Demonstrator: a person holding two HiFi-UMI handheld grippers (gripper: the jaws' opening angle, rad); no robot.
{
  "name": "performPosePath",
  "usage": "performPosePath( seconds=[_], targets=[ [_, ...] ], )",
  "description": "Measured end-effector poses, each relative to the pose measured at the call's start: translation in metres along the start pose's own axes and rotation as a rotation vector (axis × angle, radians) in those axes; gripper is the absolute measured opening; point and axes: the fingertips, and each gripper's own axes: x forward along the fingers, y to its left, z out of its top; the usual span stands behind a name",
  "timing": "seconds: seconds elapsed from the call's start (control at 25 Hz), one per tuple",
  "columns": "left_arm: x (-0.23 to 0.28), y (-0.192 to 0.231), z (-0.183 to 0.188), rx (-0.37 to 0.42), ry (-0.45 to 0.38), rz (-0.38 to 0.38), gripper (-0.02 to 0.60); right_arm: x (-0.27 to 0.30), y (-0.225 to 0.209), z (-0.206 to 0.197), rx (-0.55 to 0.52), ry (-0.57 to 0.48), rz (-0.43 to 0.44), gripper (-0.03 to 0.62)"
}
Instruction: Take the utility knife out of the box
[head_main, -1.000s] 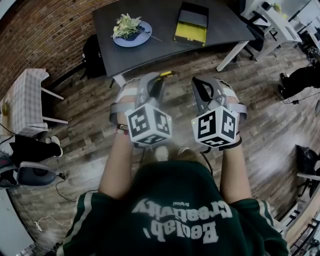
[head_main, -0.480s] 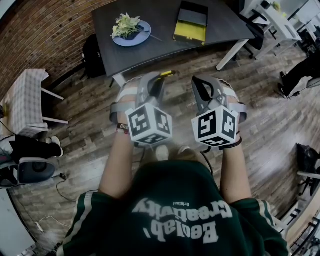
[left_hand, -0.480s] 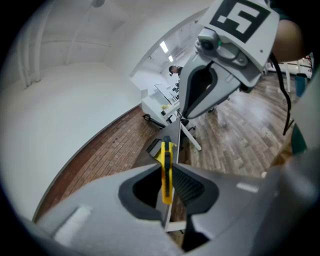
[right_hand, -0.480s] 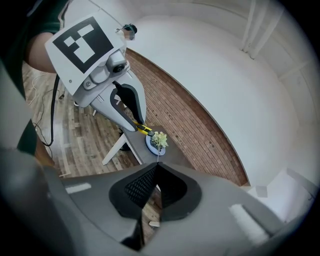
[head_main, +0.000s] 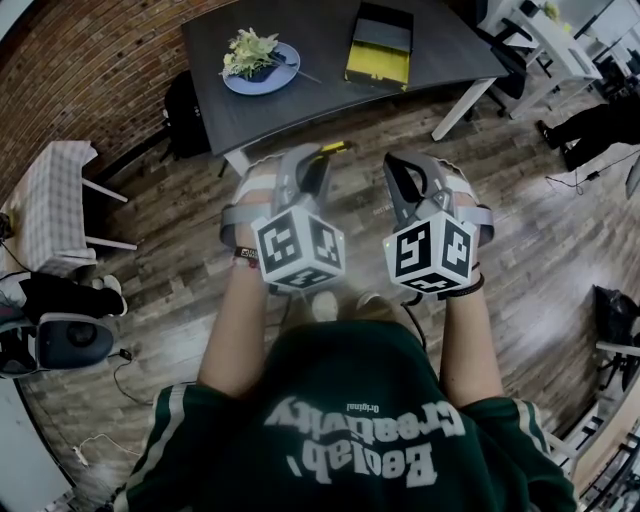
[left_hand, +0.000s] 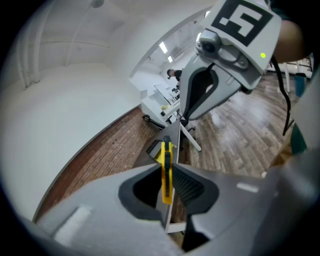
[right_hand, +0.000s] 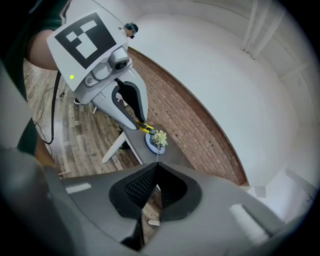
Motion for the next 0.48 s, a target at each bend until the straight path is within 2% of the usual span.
performPosePath(
  seconds=[0.48],
  targets=[
    [-0.0026, -0.0029, 0.0005, 0.003, -0.004, -0.008, 0.064, -0.0047, 0.0002, -0.0021, 0.026, 0.009, -0.03, 0.006]
  ],
)
